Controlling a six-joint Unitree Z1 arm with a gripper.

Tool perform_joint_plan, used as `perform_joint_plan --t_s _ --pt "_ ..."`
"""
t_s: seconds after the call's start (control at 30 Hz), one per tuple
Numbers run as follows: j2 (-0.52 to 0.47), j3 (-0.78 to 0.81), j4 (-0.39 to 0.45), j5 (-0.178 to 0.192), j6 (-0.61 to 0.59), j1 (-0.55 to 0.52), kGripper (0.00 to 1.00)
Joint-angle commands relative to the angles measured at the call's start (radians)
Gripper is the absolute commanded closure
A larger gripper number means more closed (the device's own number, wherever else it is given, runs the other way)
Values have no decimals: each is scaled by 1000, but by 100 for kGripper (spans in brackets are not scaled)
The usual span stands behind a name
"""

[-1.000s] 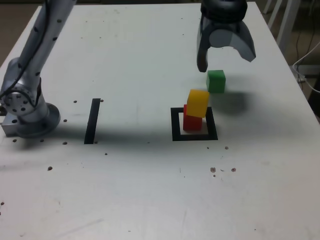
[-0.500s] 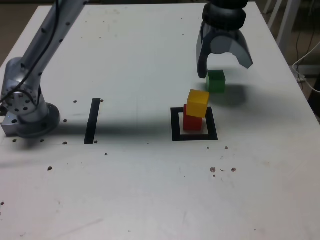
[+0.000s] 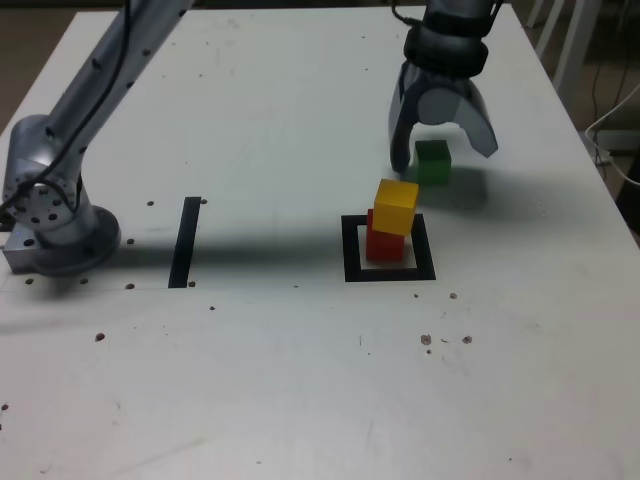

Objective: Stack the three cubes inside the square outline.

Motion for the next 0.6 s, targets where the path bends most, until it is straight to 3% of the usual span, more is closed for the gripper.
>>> perform_joint_plan --t_s 0.0,0.13,0.37,0.57 --pt "17 -9 5 -9 8 3 8" --pt "32 -14 19 -14 13 6 19" --pt "33 -21 37 28 7 9 66" --pt "31 -20 57 42 9 9 71"
